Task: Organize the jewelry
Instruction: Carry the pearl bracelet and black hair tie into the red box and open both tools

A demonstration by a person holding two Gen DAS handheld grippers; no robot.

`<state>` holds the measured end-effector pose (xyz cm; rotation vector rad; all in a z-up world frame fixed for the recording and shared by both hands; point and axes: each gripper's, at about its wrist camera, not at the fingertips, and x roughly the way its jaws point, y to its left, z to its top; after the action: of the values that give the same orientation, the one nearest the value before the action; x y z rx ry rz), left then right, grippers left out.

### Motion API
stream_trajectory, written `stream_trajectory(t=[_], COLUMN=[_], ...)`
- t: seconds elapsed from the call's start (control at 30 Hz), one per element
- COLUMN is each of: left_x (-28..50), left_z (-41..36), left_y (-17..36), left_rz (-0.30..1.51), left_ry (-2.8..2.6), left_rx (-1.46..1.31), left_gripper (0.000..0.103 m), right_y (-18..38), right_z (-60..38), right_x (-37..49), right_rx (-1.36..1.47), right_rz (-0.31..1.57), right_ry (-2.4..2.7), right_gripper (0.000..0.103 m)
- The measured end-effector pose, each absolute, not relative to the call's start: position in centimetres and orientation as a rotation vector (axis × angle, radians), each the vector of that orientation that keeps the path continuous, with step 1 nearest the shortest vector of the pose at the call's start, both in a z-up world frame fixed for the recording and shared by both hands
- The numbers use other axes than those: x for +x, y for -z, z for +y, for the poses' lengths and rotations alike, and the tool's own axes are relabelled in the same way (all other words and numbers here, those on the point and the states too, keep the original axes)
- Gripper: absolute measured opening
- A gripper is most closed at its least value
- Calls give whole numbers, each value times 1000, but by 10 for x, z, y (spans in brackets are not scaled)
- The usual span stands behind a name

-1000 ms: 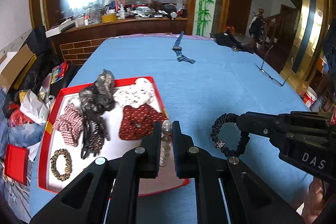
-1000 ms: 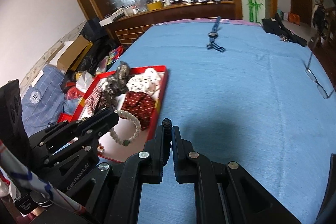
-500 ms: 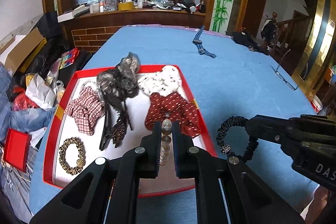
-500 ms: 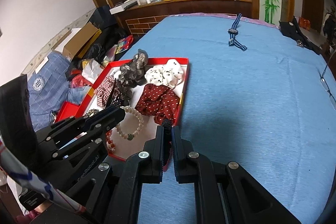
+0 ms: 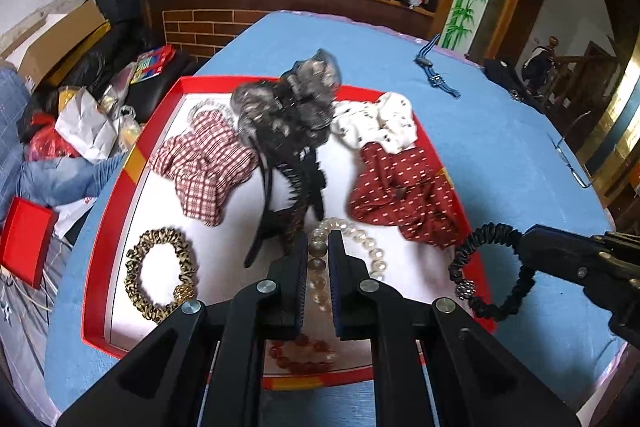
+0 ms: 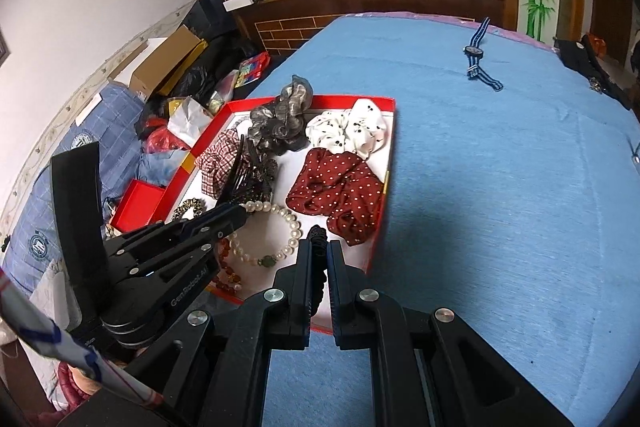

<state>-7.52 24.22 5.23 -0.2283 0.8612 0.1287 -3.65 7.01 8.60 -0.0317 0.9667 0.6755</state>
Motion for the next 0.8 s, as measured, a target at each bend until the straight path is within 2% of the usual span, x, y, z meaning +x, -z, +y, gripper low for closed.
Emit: stream_trajectory(t=[0.3,0.8], left_x=[-75,-79], left_z=[244,232], left_y=[-45,-33], left_rz=[876,904], left_ry=[-139,-136], left_rx=[-219,-189], left_gripper=[10,10], right_y=[-49,-29], right_z=[83,87], right_x=[-22,-20], right_rx=[-57,-86], right_rz=[1048,1077], right_ry=[-637,-620], right_gripper=[9,9])
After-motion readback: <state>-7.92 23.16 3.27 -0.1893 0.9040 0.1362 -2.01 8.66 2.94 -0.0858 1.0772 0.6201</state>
